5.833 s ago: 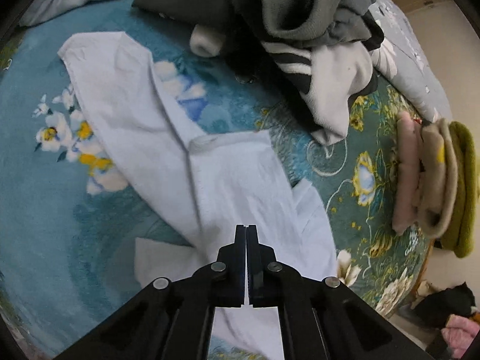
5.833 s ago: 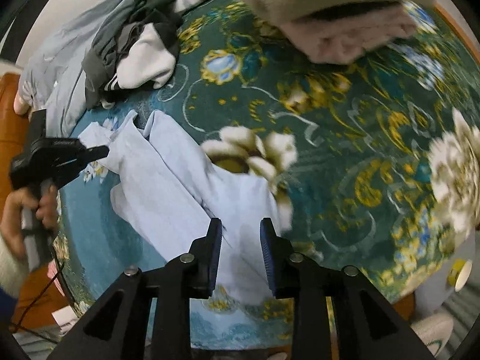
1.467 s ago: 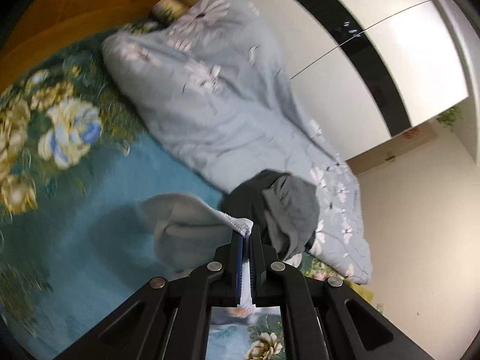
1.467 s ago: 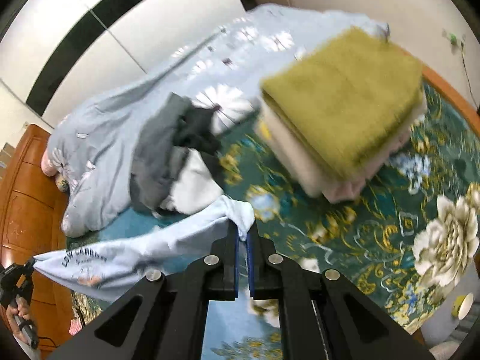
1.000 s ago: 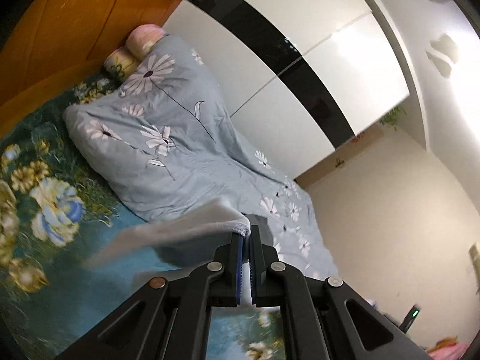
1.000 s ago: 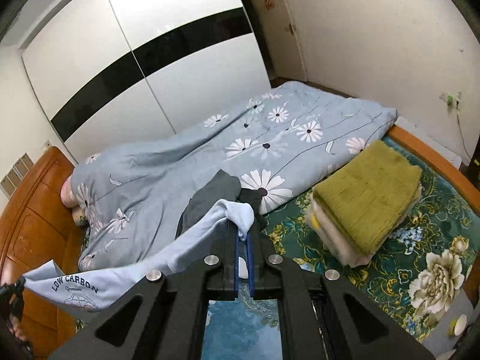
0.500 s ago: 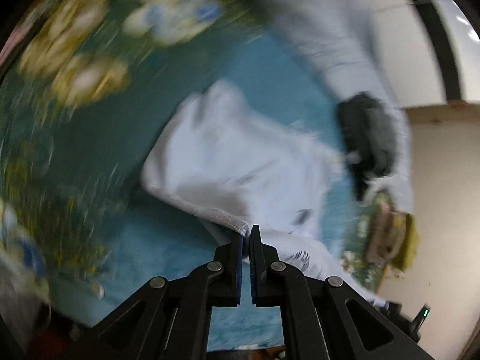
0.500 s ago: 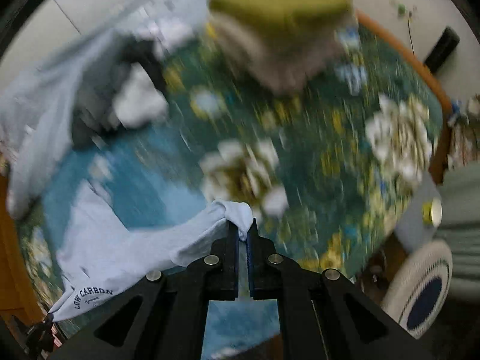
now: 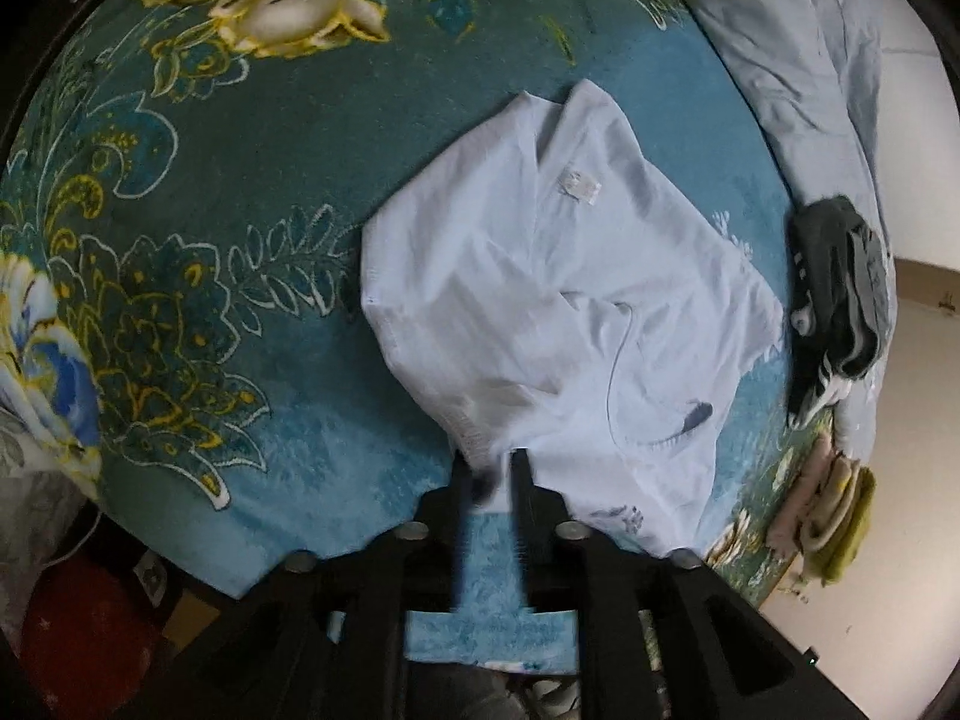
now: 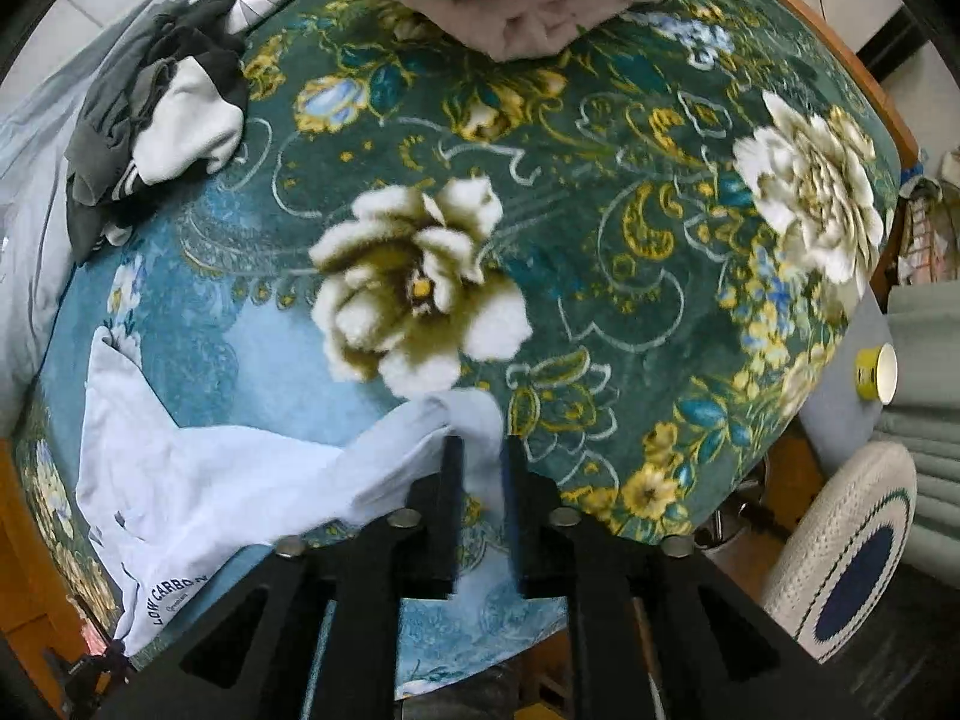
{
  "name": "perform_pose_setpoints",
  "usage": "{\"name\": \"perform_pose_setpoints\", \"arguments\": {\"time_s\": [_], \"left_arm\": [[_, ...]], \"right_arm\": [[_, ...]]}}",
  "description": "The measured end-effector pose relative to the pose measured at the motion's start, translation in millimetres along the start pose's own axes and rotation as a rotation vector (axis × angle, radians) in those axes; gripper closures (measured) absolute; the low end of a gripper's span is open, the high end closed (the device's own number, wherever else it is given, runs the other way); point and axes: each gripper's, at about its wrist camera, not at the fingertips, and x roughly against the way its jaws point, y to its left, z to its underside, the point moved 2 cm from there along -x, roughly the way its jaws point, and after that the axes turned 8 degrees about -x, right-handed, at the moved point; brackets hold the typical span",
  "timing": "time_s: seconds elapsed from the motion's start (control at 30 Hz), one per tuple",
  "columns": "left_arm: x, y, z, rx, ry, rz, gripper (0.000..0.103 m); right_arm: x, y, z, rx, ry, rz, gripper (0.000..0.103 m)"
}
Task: Fold clothes
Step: 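Lower the shirt onto the sheet and open both grippers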
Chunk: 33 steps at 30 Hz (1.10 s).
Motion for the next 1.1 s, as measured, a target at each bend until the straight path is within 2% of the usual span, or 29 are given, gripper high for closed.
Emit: {"name": "perform_pose_setpoints", "arguments": {"time_s": [0.03,0.07,0.17,0.27,0.43,0.6,0.8,1.0,1.03,1.1], "left_arm": [[2,-2,-1,-0.007,0.008,-0.004,0.059],[6,-6,0,-0.017,0.008,-0.001,0.048],[21,-21,-1,-0.102,-0.016,-0.005,0.047],[17,-48,-12,-0.25,-0.031,-0.082,0.046],[-35,-98,-33,-0.524,0.025,-0.208,0.046],[-83,-114,-44,-0.713,0.099,-0.298,0.046],[-116,-107,-58,-0.786,0.166,-0.313,0.049],[-124,-92,-55,-0.822,0.244,-0.26,0.056],[-122,-90,-54,-0.82,0.246,-0.249,0.056],[-118,-85,-55,-0.812,0.251,-0.227,0.056]], "right_arm": [[4,1,-4,0.0,-0.009,0.008,0.073],[7,2,-6,0.002,-0.018,0.011,0.069],[16,16,-14,0.031,-0.05,0.004,0.069],[6,56,-14,0.135,-0.024,-0.034,0.069],[-43,160,14,0.397,0.106,-0.09,0.069],[-91,236,50,0.632,0.181,-0.09,0.069],[-132,272,60,0.79,0.179,-0.037,0.069],[-145,276,72,0.869,0.171,-0.002,0.069],[-141,275,69,0.864,0.132,0.006,0.069],[-139,273,64,0.827,0.134,-0.02,0.069]]}}
